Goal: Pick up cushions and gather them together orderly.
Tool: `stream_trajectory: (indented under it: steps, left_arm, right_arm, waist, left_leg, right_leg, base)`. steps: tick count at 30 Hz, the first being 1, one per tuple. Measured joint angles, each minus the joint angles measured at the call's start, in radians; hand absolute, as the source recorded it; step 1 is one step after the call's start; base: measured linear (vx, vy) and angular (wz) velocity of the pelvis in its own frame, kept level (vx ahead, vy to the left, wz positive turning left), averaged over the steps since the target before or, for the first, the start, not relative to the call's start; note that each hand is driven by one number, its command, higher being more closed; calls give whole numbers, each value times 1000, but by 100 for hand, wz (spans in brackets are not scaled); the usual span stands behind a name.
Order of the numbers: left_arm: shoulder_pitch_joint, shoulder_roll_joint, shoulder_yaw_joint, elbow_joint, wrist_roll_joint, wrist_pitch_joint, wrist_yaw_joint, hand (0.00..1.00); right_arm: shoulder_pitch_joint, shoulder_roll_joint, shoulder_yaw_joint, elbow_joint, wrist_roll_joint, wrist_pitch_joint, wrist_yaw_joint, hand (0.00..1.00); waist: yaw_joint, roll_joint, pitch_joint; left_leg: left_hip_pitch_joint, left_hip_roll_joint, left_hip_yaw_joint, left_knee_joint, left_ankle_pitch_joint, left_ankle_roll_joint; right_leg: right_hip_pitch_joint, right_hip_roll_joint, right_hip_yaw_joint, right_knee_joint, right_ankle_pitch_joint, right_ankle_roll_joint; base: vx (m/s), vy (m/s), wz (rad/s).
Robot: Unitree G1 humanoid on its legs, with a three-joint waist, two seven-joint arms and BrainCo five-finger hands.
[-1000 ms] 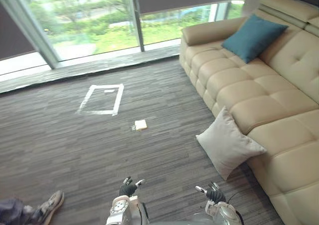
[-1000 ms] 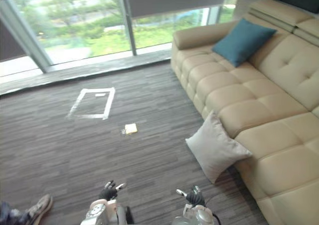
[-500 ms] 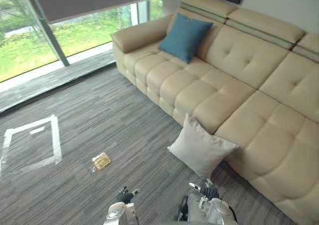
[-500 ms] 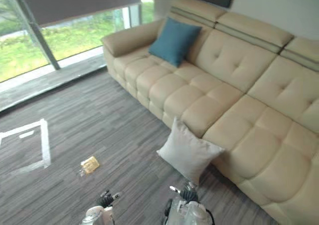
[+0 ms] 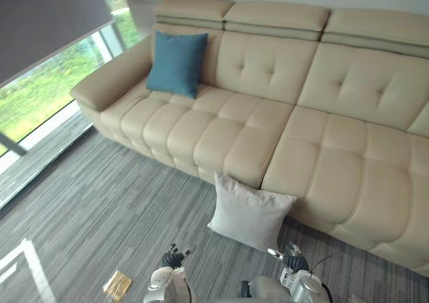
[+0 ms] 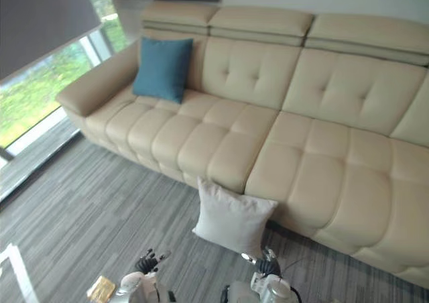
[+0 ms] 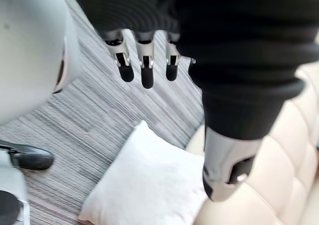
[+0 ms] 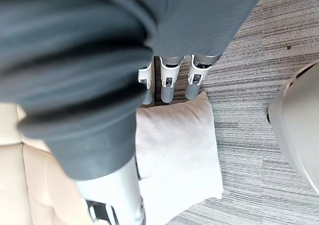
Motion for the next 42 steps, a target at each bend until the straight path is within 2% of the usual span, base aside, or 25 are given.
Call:
stream_trajectory:
  steps: [2, 3, 4, 6, 7, 9, 11, 15, 17, 19, 20, 22, 24, 26, 29, 32, 35, 36, 38, 40, 42]
  left_arm:
    - [0, 0, -1, 2, 0, -8, 1, 0]
    - [0, 0, -4, 8, 0, -10, 2, 0]
    - [-3, 3, -4, 15, 0, -10, 1, 0]
    - [-2, 23, -2, 39, 1, -10, 4, 0]
    - [-3, 30, -3, 46, 1, -10, 3, 0]
    - [-6, 34, -3, 64, 0, -10, 3, 0]
    - [-6, 35, -3, 66, 0, -9, 3, 0]
    - [-5, 36, -3, 84, 0, -10, 3, 0]
    - [-9, 36, -3, 85, 0, -10, 3, 0]
    - [-13, 42, -3, 88, 0, -10, 3, 0]
    - [-25, 40, -3, 108, 1, -10, 2, 0]
    - [-28, 8, -13, 125, 1, -11, -3, 0]
    - [-25, 7, -10, 134, 2, -10, -2, 0]
    - [-24, 7, -10, 133, 2, -10, -2, 0]
    - [-24, 8, -10, 131, 2, -10, -1, 0]
    - [-23, 12, -10, 121, 1, -11, 8, 0]
    - [-29, 42, -15, 91, -2, -11, 36, 0]
    - [-57, 55, -36, 78, -5, -10, 48, 0]
    - [-119, 88, -63, 43, -17, -10, 77, 0]
    - [-169, 104, -80, -2, -43, -11, 103, 0]
    - [-232, 139, -84, -43, -50, -12, 120, 0]
  right_arm:
    - [0, -1, 7, 4, 0, 0, -1, 0]
    - [1, -6, 19, 8, -1, 0, -1, 0]
    - [3, -5, 30, 19, -2, 0, -2, 0]
    - [7, 10, 46, 36, -2, 0, 0, 0]
    - [9, 28, 47, 39, -3, 1, 0, 0]
    - [9, 42, 47, 40, -3, 1, 1, 0]
    - [8, 49, 46, 41, -7, 1, 1, 0]
    - [7, 48, 43, 41, -18, -1, 2, 0]
    - [-2, 46, 35, 45, -21, -1, 2, 0]
    - [-1, 44, 34, 52, -21, -1, 2, 0]
    - [-10, 38, 26, 66, -21, -1, 1, 0]
    - [-23, -4, -8, 90, -21, -2, -1, 0]
    - [-17, -18, -23, 95, -21, -1, -2, 0]
    - [-9, -24, -24, 112, -21, -2, -1, 0]
    - [-6, -24, -25, 117, -21, -1, -1, 0]
    - [1, -22, -23, 118, -21, -1, -2, 0]
    - [-25, -16, 8, 116, -21, -2, -12, 0]
    - [-47, -18, 14, 108, -21, -2, -18, 0]
    - [-101, -57, 18, 58, -20, -6, -40, 0]
    - [-139, -106, 17, 7, -20, -17, -63, 0]
    - [-198, -148, 17, -46, -19, -21, -83, 0]
  waist:
    - [4, -4, -4]
    - [6, -4, -7]
    - [8, -3, -14]
    - [12, -55, -57]
    - [14, -72, -65]
    - [16, -77, -69]
    - [29, -71, -65]
    - [32, -64, -65]
    - [33, -57, -62]
    - [33, -66, -64]
    - [31, -54, -62]
    - [30, -1, -62]
    - [28, 14, -65]
    - [29, 4, -69]
    - [30, -2, -72]
    - [32, -23, -69]
    - [38, -59, -41]
    - [38, -90, -21]
    - [40, -79, 53]
    - [40, -55, 84]
    - [42, -45, 123]
  left_leg:
    - [-13, -57, -132, -153, 10, -1]
    - [-9, -75, -185, -233, 44, 29]
    - [4, -72, -174, -233, 83, -7]
    - [27, -84, -78, -242, 61, 5]
    - [43, -87, -35, -249, 61, 5]
    - [99, -86, 17, -301, 58, 10]
    - [178, -87, 75, -365, 48, 28]
    - [250, -86, 104, -422, 47, 29]
    - [251, -72, 102, -436, 47, 29]
    - [250, -73, 96, -438, 46, 24]
    - [252, -66, 80, -447, 49, 8]
    - [272, -26, 57, -487, 76, -21]
    - [303, -12, 57, -521, 105, -29]
    - [317, -11, 55, -541, 129, -24]
    - [318, -13, 46, -553, 129, -24]
    - [307, -29, 28, -554, 129, -24]
    - [216, -52, 3, -504, 129, -24]
    - [141, -59, -15, -431, 119, -28]
    - [-46, -47, -58, -233, 62, -20]
    - [-199, -38, -81, -106, 24, -13]
    - [-311, -32, -87, -20, 3, -3]
  right_leg:
    - [-3, -1, 70, 6, -16, 27]
    - [-5, 4, 116, 19, -32, 54]
    - [-7, 8, 165, 45, -53, 84]
    - [-20, -21, 220, 55, -47, 115]
    - [-29, -36, 240, 54, -30, 143]
    - [-42, -44, 239, 72, 17, 183]
    - [-86, -53, 201, 185, 42, 202]
    - [-136, -113, 85, 274, 22, 176]
    - [-162, -147, 37, 212, 11, 164]
    - [-141, -173, 13, 44, 75, 159]
    - [-110, -157, 7, 14, 60, 166]
    - [-97, -113, -18, 0, 70, 149]
    - [-71, -95, -33, -9, 69, 149]
    - [-42, -89, -46, -42, 72, 145]
    - [-28, -87, -50, -72, 80, 135]
    - [-15, -106, -66, -92, 95, 142]
    - [-90, -141, -77, -38, 95, 145]
    - [-146, -159, -80, -2, 95, 145]
    - [-261, -169, -95, 80, 93, 143]
    - [-385, -177, -96, 165, 78, 140]
    - [-493, -183, -84, 243, 63, 141]
  base:
    - [304, 273, -110]
    - [325, 315, -129]
    - [391, 381, -130]
    - [344, 341, -115]
    - [270, 285, -103]
    - [178, 228, -85]
    - [127, 170, -76]
    - [75, 34, -28]
    - [79, -138, -4]
    - [81, -214, 2]
    - [117, -293, 14]
    - [127, -264, 12]
    - [57, -164, 11]
    - [22, -117, 15]
    - [-17, -5, 10]
    - [-51, 53, 19]
    - [-128, 42, 30]
    - [-201, 2, 41]
    - [-321, -4, 42]
    - [-394, 6, 23]
    - [-274, -11, 6]
